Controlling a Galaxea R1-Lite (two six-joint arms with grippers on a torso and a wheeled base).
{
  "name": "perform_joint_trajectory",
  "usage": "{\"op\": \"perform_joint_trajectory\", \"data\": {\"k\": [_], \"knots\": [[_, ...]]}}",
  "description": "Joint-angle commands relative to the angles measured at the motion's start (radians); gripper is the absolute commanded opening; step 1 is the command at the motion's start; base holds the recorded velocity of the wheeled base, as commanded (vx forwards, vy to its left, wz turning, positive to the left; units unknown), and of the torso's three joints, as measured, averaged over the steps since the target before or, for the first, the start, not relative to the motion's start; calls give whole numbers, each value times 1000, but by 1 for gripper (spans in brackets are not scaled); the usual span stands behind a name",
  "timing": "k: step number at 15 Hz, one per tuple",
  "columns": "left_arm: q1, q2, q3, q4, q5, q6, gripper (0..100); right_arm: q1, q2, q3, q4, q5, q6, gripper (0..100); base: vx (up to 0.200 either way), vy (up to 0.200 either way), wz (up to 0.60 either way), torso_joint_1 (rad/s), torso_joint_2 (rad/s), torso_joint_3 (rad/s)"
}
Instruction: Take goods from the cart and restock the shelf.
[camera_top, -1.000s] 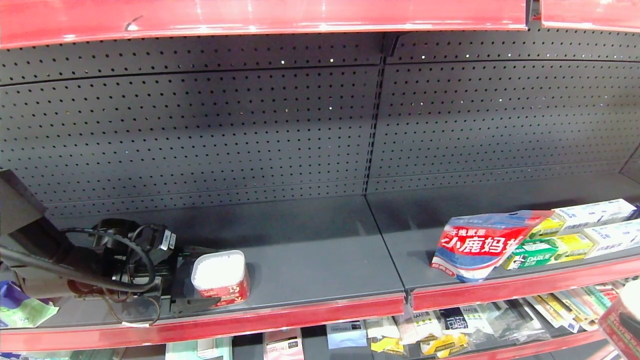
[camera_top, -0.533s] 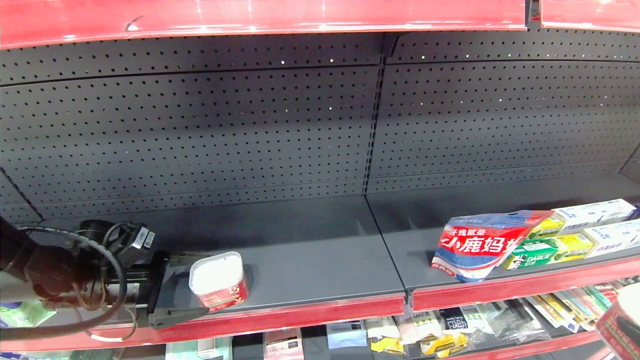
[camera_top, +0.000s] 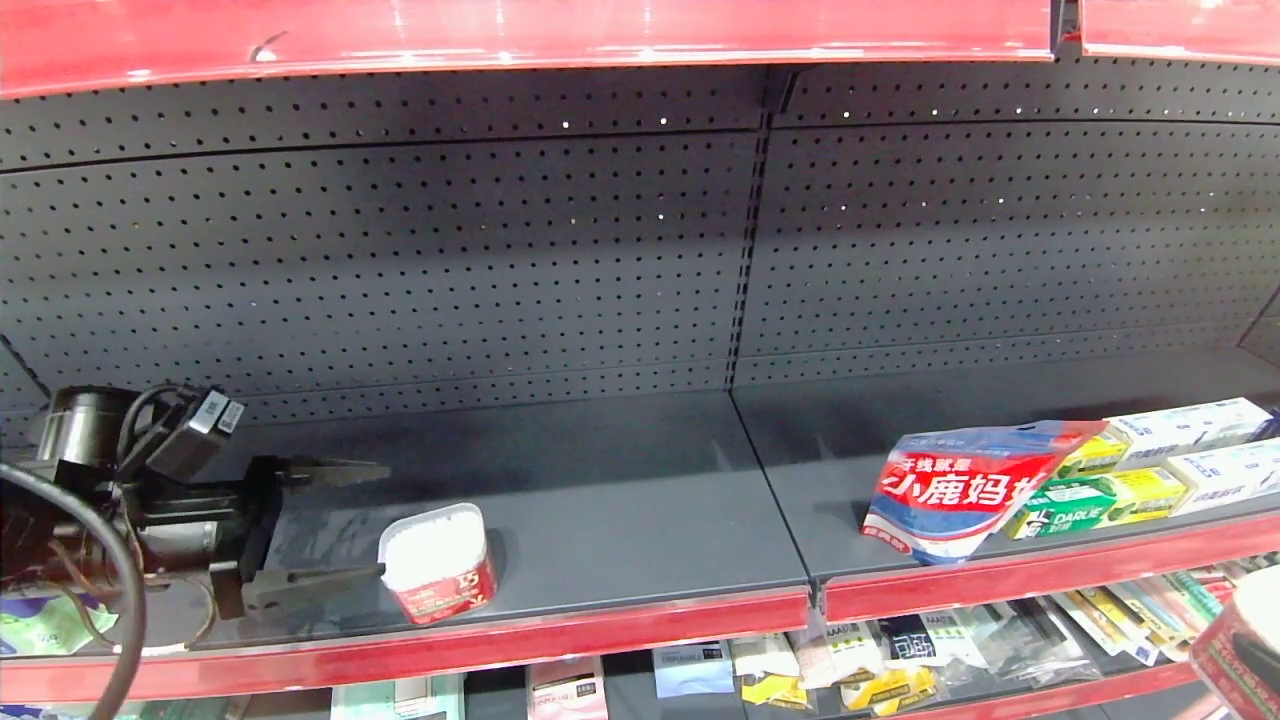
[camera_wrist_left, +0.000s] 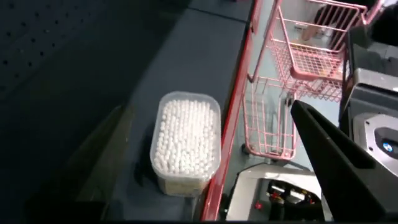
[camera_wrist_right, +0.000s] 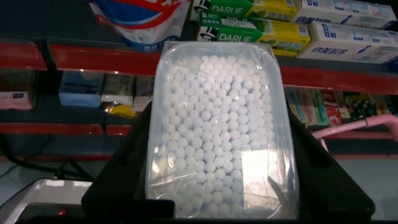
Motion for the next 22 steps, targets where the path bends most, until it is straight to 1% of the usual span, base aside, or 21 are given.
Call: {"op": "perform_joint_trajectory", "data": {"k": [1,2,3,4,5,6,7,8,9,11,12,13,14,15,16,17,18,19,20,21,22], "knots": [[-2,-64,-48,-5,64,-40,100,2,-1,-2,-1,0,-1,0,0,0,0,0,0,0],[11,-55,-82,-7,105,-57,100,0,-8,-5,-1,0,1,0,0,0,0,0,0,0],[28,-47,-105,-13,127,-66,100,2,-11,-6,-1,0,1,0,0,0,0,0,0,0],[51,-30,-144,-40,220,-84,100,2,-21,-8,-1,15,1,0,0,0,0,0,0,0],[59,-32,-158,-79,280,-118,100,0,-21,-10,-1,26,1,0,0,0,0,0,0,0],[59,-38,-163,-132,351,-167,100,2,-21,-11,-1,28,1,0,0,0,0,0,0,0],[57,-47,-157,-214,461,-233,100,2,-21,-14,-1,29,1,0,0,0,0,0,0,0],[31,-81,-118,-323,664,-368,100,2,-21,-16,-2,29,1,0,0,0,0,0,0,0],[-26,-113,-85,-384,855,-488,100,2,-23,-14,-4,29,1,0,0,0,0,0,0,0],[-190,-137,-65,-462,1294,-764,100,0,-35,-14,-6,46,7,0,0,0,0,0,0,0],[-277,-136,-77,-496,1521,-923,100,-3,-47,-11,-6,58,8,0,0,0,0,0,0,0],[-325,-147,-72,-504,1595,-1009,100,-2,-47,-13,-6,65,13,0,0,0,0,0,0,0],[-345,-177,-56,-499,1595,-1051,100,-2,-44,-14,-6,69,19,0,0,0,0,0,0,0],[-375,-277,9,-470,1576,-1075,100,-2,-44,-14,-6,86,24,0,0,0,0,0,0,0],[-391,-334,49,-444,1546,-1075,100,-2,-44,-17,-6,98,24,0,0,0,0,0,0,0],[-407,-525,155,-341,1420,-1065,100,-2,-46,-16,-4,121,24,0,0,0,0,0,0,0],[-407,-667,196,-234,1335,-1025,100,0,-46,-16,-4,132,24,0,0,0,0,0,0,0],[-404,-809,208,-94,1266,-992,100,0,-46,-16,-4,155,24,0,0,0,0,0,0,0],[-404,-940,201,64,1219,-982,100,0,-43,-19,-4,189,22,0,0,0,0,0,0,0],[-406,-1055,181,211,1193,-966,100,-2,-40,-26,-1,204,20,0,0,0,0,0,0,0],[-407,-1138,172,308,1179,-954,100,2,-31,-42,-1,206,16,0,0,0,0,0,0,0]]}}
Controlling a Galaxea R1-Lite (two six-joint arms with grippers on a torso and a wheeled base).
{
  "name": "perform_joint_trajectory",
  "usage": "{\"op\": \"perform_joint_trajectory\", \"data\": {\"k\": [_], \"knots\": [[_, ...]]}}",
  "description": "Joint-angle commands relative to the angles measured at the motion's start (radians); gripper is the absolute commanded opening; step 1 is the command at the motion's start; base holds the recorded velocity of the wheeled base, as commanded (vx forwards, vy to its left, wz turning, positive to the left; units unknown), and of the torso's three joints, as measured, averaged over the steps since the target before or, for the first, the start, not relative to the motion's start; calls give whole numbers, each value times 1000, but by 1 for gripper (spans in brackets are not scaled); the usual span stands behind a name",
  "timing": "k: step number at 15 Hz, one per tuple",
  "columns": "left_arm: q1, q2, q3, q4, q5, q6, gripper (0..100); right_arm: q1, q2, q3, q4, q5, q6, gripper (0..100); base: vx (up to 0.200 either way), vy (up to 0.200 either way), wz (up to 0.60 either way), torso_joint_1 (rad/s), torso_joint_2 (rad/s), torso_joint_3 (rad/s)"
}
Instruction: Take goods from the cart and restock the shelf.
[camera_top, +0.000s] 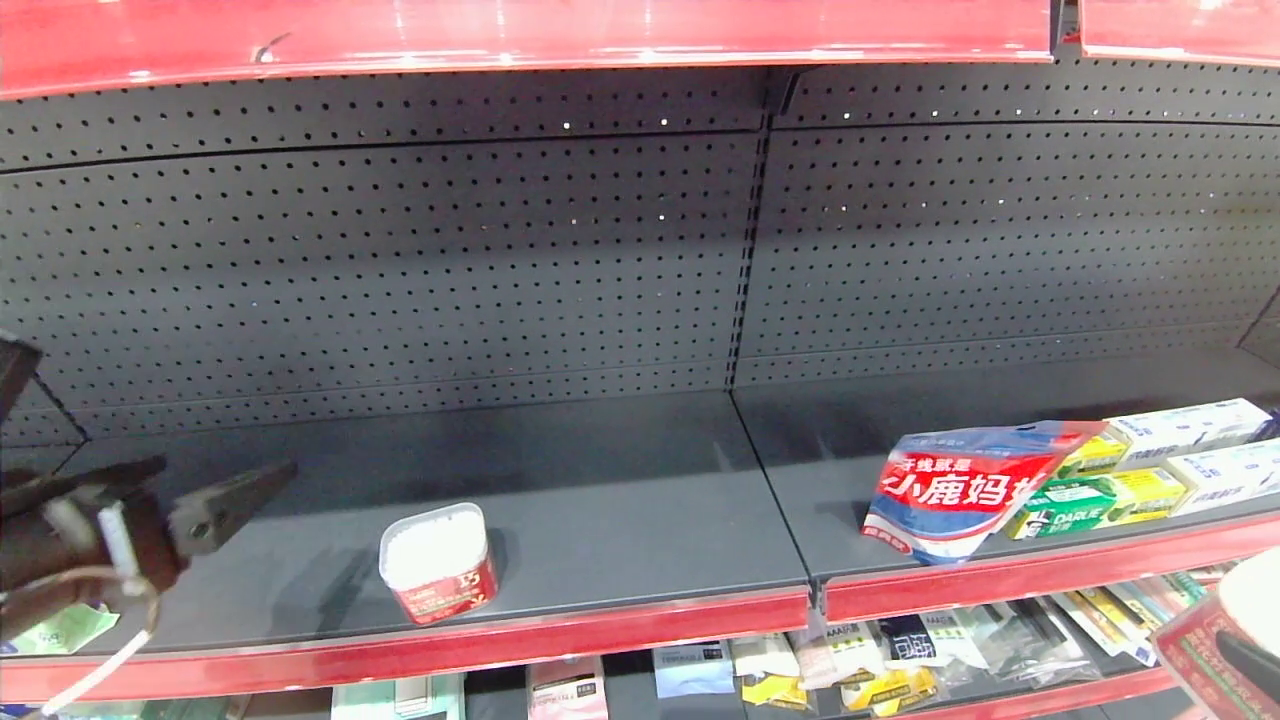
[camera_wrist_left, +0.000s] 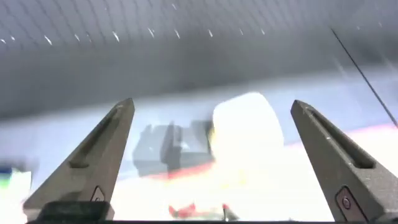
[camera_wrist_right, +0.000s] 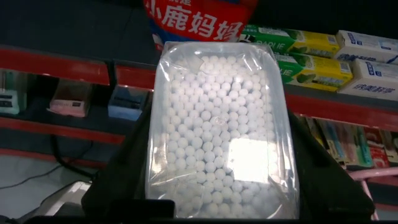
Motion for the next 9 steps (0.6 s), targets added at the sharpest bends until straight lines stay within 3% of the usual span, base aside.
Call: {"op": "perform_joint_trajectory", "data": {"k": [1,3,5,6,9], "knots": [[-12,-455,24,345,-121,48,100,7,24,-34,-1,7,-3,0,0,0,0,0,0,0],[-29,-565,26,451,-123,59,100,28,67,-105,-1,29,-3,0,0,0,0,0,0,0],[-113,-668,17,569,-123,120,100,64,90,-143,-1,32,-3,0,0,0,0,0,0,0],[-152,-699,6,632,-120,136,100,87,97,-151,-1,30,-3,0,0,0,0,0,0,0],[-153,-715,14,653,-109,140,100,108,97,-149,-1,32,-3,0,0,0,0,0,0,0]]}}
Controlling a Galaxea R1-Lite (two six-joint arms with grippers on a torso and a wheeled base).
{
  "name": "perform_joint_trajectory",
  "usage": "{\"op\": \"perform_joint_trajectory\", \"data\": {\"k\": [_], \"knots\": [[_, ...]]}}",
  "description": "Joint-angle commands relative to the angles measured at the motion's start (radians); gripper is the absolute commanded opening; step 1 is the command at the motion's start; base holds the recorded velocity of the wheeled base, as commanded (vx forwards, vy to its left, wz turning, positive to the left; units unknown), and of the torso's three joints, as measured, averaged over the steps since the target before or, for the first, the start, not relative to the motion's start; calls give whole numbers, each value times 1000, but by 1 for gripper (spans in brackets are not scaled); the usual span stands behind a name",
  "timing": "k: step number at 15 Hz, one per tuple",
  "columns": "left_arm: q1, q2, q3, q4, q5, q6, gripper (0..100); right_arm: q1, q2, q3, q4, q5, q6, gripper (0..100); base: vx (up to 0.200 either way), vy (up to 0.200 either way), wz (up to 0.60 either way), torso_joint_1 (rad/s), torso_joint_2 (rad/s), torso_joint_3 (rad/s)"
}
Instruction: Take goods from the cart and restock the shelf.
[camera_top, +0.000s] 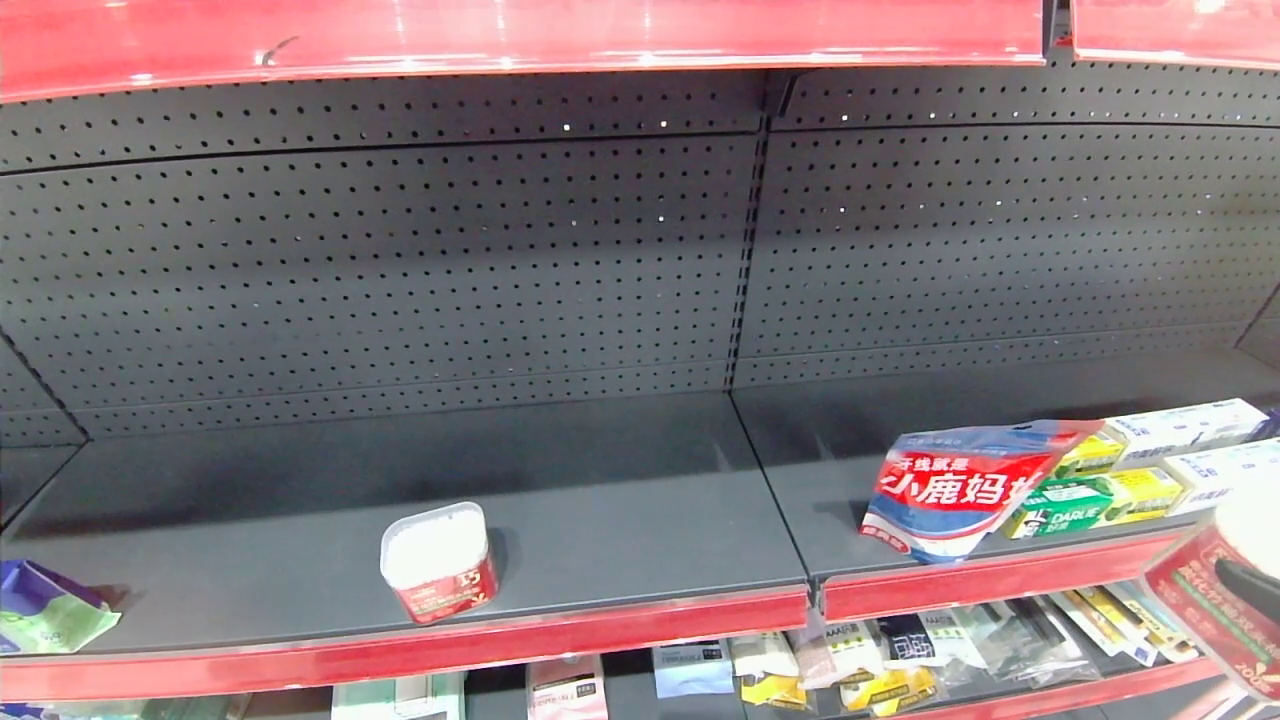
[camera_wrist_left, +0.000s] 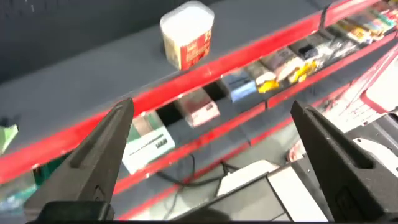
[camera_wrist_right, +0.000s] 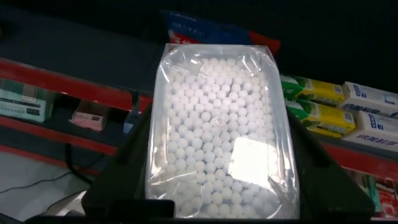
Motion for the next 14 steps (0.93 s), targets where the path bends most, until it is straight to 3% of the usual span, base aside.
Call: {"op": "perform_joint_trajectory", "data": {"k": [1,9,14], "knots": [[-11,-56,6,1,3,2,100,9,11,-3,0,1,-1,0,0,0,600,12,-2,-7],[-11,-62,32,2,10,10,100,14,53,-27,-2,14,-1,0,0,0,600,6,2,4],[-11,-136,94,-1,10,10,100,57,171,-158,-6,85,-1,0,0,0,0,0,0,0]]}}
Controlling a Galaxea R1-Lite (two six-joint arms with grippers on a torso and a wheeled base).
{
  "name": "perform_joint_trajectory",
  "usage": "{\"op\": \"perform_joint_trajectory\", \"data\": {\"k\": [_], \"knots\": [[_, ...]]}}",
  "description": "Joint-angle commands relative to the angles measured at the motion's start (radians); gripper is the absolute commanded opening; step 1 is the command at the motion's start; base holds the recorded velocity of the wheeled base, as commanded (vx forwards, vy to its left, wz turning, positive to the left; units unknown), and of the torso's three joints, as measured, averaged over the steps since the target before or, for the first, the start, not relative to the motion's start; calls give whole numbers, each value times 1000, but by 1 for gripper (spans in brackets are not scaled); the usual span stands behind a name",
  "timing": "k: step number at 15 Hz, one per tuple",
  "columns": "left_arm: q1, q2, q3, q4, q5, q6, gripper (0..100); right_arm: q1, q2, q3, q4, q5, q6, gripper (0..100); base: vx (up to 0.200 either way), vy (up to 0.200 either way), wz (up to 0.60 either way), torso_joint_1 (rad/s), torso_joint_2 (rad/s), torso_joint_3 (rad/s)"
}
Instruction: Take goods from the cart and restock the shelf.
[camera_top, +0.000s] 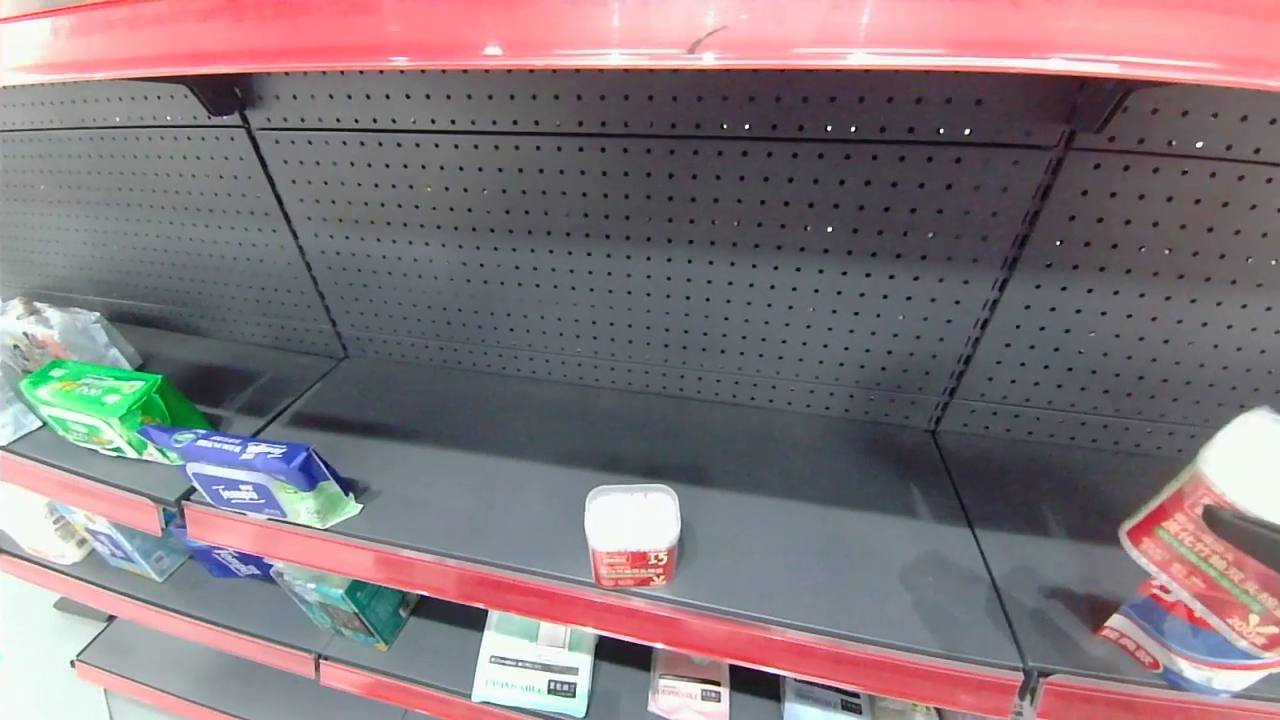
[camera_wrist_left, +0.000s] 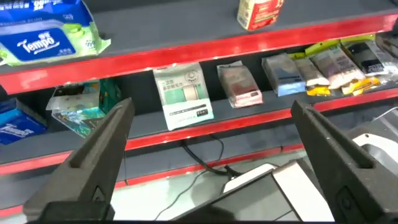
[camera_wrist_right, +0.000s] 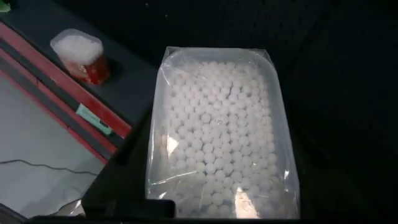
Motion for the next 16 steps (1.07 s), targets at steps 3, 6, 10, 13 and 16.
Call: {"op": "perform_joint_trajectory", "data": {"k": [3,6,10,13,16], "knots": [[1,-140,80,-20,25,-3,100,127,195,-85,-14,13,15,0,0,0,0,0,0,0],[1,-200,146,-103,103,-51,100,175,316,-69,-135,16,15,0,0,0,0,0,0,0],[1,-243,205,-121,183,-54,100,190,468,-64,-218,47,26,0,0,0,0,0,0,0],[1,-243,234,-150,200,-54,100,193,575,-65,-319,47,26,0,0,0,0,0,0,0],[1,-243,235,-158,203,-55,100,195,646,-73,-368,50,27,0,0,0,0,0,0,0]]}}
